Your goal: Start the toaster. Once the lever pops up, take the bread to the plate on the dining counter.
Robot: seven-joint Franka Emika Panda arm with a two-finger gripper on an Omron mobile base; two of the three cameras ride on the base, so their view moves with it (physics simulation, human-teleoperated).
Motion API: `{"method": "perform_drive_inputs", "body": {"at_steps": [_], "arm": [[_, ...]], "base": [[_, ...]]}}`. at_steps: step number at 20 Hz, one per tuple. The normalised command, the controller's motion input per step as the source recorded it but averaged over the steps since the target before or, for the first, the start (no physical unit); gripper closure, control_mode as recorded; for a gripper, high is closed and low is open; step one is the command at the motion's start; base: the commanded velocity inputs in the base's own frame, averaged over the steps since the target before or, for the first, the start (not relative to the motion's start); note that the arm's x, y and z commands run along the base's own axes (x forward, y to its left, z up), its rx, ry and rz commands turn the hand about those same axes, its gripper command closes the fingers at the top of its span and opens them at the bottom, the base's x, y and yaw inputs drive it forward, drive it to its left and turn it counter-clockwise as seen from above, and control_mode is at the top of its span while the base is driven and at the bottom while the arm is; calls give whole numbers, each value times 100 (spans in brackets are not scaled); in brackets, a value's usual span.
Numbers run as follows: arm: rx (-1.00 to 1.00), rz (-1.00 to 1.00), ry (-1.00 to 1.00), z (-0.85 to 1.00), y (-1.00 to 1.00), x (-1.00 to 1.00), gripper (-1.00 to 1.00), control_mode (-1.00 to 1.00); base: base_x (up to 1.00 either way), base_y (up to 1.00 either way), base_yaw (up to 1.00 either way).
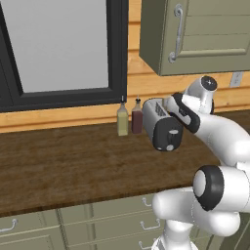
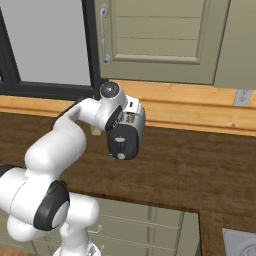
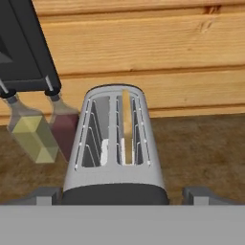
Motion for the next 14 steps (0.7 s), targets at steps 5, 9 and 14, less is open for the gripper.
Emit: {"method": "perform_drive_inputs", "body": {"at_steps": [5, 9, 14], "arm": [[-5, 0, 2, -6, 0, 23, -100, -100], [-4, 0, 0, -12, 0, 16, -100, -100], [-2, 0, -3, -20, 0, 6, -100, -100]], "base": [[0, 0, 0], [0, 0, 0], [0, 0, 0]]}}
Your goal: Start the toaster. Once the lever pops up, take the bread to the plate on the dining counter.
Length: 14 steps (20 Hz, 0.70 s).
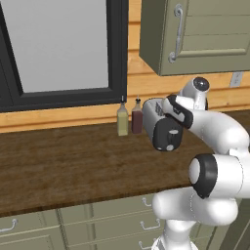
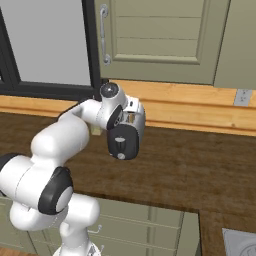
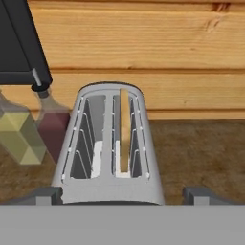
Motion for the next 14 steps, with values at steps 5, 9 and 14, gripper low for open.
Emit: {"method": "perform_drive_inputs", "body": {"at_steps": [5, 9, 14], "arm": [[0, 0, -1, -3, 0, 2, -100, -100], [0, 0, 2, 0, 0, 13, -100, -100], [0, 0, 0, 0, 0, 16, -100, -100]], "base": [[0, 0, 0], [0, 0, 0], [0, 0, 0]]}}
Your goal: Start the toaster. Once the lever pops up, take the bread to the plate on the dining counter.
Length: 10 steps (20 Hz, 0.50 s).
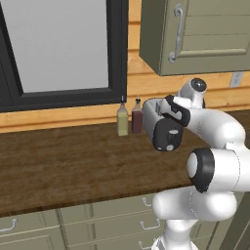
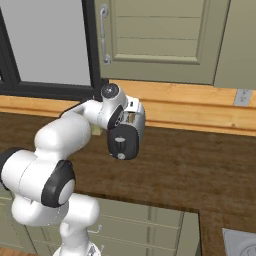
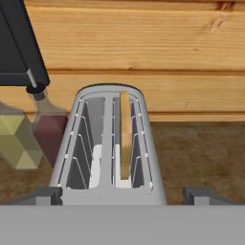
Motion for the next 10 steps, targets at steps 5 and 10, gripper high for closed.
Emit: {"method": "perform_drive_inputs", "body": {"at_steps": [5, 10], "arm": [[0, 0, 0, 0, 0, 18, -100, -100], [0, 0, 0, -13, 0, 2, -100, -100]], "base": [[0, 0, 0], [0, 0, 0]]}}
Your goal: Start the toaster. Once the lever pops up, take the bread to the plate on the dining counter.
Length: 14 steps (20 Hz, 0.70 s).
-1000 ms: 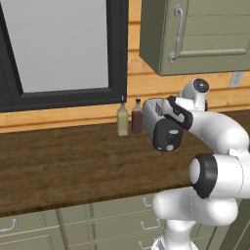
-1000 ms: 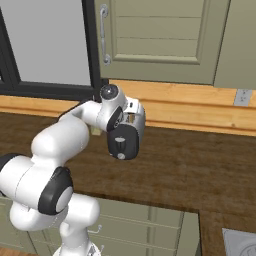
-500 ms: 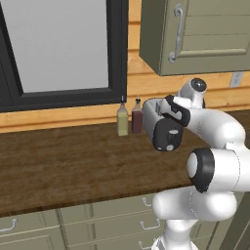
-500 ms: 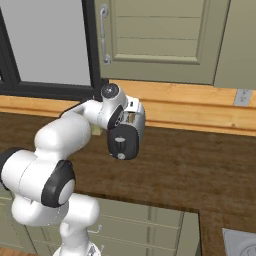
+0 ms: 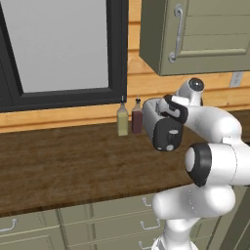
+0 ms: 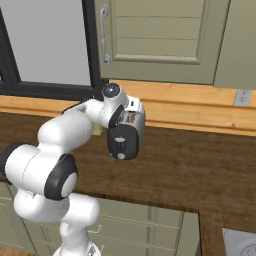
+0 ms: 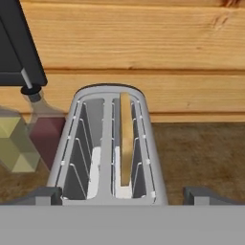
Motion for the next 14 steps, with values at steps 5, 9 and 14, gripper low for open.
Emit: {"method": "perform_drive_inputs", "body": {"at_steps": [5, 9, 14], "arm": [[-3, -1, 0, -15, 0, 4, -100, -100], [0, 0, 0, 0, 0, 8, -100, -100], [0, 0, 0, 0, 0, 18, -100, -100]], "base": [[0, 0, 0], [0, 0, 0], [0, 0, 0]]}}
